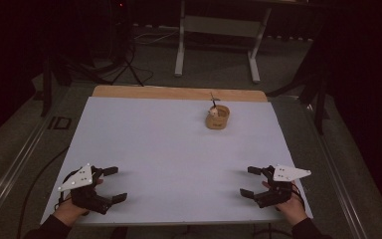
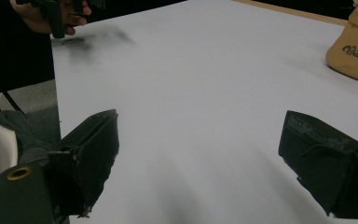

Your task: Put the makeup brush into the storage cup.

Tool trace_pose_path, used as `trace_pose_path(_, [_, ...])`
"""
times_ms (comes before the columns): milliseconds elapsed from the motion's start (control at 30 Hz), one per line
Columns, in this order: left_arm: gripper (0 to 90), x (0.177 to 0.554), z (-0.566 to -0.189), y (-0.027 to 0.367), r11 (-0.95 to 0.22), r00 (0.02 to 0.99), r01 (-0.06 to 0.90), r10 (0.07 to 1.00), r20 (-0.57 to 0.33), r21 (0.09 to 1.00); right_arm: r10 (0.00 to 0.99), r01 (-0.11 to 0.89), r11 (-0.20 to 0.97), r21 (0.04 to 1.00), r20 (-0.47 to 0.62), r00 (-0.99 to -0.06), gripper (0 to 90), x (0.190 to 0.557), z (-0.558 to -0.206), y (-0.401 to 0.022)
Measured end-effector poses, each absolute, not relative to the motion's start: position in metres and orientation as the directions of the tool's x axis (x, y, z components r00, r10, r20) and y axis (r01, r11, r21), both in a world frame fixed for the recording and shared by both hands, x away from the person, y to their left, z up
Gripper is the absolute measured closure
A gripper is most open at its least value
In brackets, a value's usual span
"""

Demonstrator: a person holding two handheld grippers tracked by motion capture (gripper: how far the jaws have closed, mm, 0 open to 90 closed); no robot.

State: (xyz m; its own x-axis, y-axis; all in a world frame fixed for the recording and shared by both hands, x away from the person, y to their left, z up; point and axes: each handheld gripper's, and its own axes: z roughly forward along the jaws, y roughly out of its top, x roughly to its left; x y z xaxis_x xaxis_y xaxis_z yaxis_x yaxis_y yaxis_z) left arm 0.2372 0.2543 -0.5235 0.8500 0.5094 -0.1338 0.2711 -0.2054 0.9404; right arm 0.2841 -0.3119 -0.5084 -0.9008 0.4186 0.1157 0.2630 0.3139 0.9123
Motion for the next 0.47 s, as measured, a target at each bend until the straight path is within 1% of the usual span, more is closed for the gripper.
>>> trace_pose_path(67, [3.9, 0.2373, -0.5232, 0.2538, -0.218, 0.849, 0.272, 0.512, -0.127, 0.937, 0.421, 0.262, 0.321, 0.91, 0.111, -0.9, 12.1, 0.284, -0.5085, -0.3113])
trace_pose_path(467, [3.9, 0.2375, -0.524, 0.254, -0.199, 0.848, 0.279, 0.51, -0.144, 0.939, 0.421, 0.274, 0.338, 0.9, 0.116, -0.899, 12.3, 0.2847, -0.5108, -0.3101])
